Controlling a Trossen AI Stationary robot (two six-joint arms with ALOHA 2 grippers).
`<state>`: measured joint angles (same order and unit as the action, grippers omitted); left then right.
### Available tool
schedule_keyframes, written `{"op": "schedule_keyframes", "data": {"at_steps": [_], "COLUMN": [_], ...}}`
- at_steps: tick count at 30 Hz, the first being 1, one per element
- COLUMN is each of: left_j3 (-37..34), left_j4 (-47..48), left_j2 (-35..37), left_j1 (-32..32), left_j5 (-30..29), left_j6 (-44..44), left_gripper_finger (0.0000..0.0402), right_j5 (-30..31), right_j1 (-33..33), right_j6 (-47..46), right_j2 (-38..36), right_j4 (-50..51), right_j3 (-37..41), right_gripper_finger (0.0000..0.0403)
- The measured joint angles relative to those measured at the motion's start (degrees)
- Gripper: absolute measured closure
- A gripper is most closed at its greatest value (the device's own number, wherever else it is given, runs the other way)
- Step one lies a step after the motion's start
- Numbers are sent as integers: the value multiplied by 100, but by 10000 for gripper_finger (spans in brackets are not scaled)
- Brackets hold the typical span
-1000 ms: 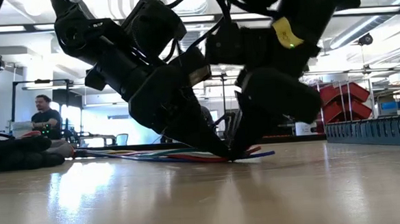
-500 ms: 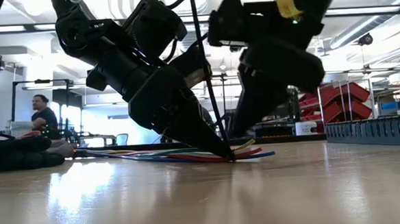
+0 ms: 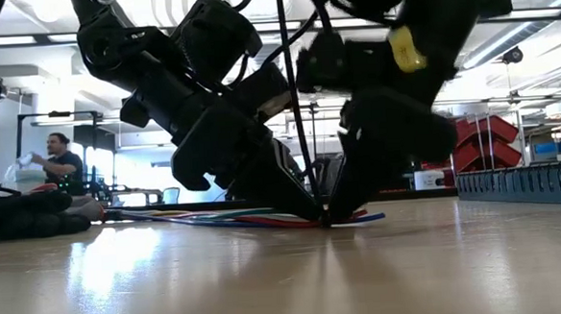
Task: Ziptie cables
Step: Wrap the colored cable wires with the black zip tie
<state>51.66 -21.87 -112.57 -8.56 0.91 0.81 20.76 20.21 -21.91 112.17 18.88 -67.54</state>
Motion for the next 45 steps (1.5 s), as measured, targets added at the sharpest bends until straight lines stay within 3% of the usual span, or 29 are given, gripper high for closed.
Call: {"op": "schedule_keyframes", "data": {"at_steps": [8,18,33,45], "left_j3": [-7,-28,-15,-4], "left_j4": [27,591,673,946], "left_j2": [95,744,599,807], "left_j1": [-181,-212,-205,-203], "left_j5": [-90,-264,-452,-452], "left_j6": [936,872,619,722], "left_gripper_finger": [400,394,386,363], "right_j5": [12,4,39,39], "right_j1": [2,4,0,0], "right_j6": [-63,-50,-39,8], "right_j2": [78,87,91,95], "right_j4": [-70,-70,-142,-187], "right_j3": [69,80,87,92], "right_gripper_finger": [333,354,317,311]}}
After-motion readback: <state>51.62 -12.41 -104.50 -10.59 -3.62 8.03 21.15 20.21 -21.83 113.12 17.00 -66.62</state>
